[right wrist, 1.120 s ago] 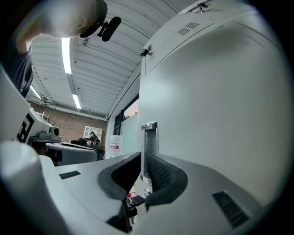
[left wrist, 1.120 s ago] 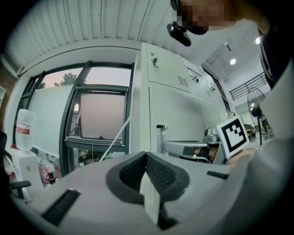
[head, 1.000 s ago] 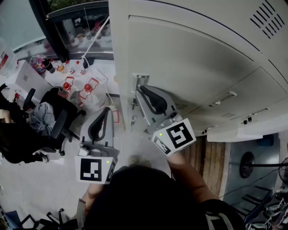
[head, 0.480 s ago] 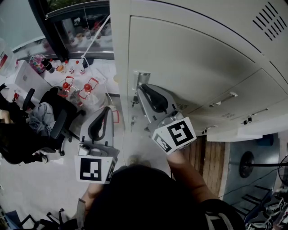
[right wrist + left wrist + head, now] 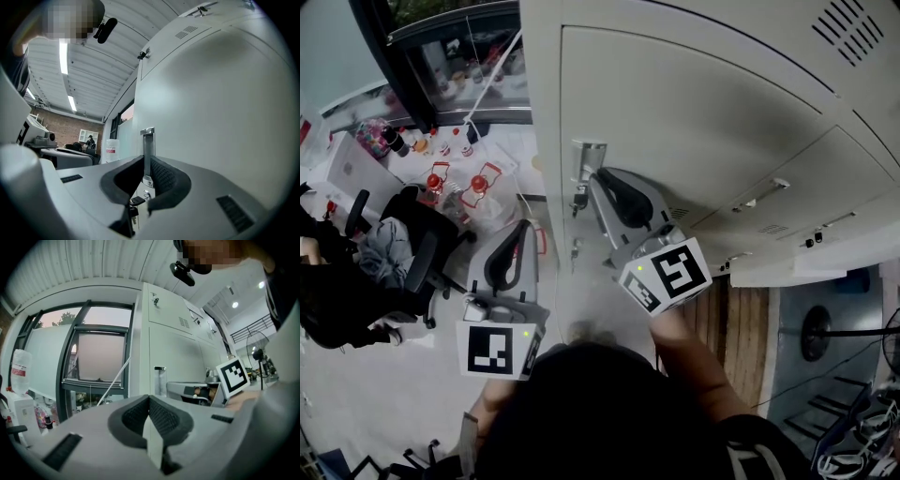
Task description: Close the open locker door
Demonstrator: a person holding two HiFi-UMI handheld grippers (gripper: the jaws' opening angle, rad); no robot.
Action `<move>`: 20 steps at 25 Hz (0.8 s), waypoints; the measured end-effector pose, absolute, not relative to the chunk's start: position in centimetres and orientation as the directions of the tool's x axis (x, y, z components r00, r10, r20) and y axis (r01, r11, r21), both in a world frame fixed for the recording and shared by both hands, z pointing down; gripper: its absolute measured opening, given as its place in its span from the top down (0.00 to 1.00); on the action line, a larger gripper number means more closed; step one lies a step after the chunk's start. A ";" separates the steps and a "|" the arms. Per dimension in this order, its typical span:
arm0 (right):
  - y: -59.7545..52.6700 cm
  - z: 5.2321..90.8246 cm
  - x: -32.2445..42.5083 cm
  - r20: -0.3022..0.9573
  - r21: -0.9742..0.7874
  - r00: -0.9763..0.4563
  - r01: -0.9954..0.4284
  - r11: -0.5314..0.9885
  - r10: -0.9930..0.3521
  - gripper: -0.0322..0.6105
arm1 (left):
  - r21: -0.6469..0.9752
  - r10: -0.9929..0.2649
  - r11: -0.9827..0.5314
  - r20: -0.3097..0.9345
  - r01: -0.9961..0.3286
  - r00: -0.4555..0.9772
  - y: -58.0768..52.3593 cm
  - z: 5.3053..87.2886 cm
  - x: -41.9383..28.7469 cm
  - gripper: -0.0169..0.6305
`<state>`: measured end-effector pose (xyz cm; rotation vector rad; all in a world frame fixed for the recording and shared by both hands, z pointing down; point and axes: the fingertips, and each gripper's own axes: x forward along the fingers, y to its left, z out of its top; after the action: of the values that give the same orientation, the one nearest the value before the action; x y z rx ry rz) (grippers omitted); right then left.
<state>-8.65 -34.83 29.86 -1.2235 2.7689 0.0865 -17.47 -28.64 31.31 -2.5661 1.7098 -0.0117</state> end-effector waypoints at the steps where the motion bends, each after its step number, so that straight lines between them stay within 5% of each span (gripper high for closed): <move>1: -34.5 29.9 -8.4 -0.127 0.007 -0.662 -0.745 0.667 -0.739 0.87 | -0.055 -0.918 -0.394 -0.026 -0.917 0.396 -28.5 31.4 -17.2 0.97; 20: -22.3 29.6 6.6 -0.114 0.127 -0.316 -0.945 0.302 -0.942 0.91 | -0.061 -0.801 -0.590 -0.088 -0.805 0.593 -23.3 30.4 -5.8 0.97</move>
<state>6.62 -22.31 29.61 -1.8266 2.5206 0.2663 -5.78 -23.34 30.41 -2.7188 1.3746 0.0783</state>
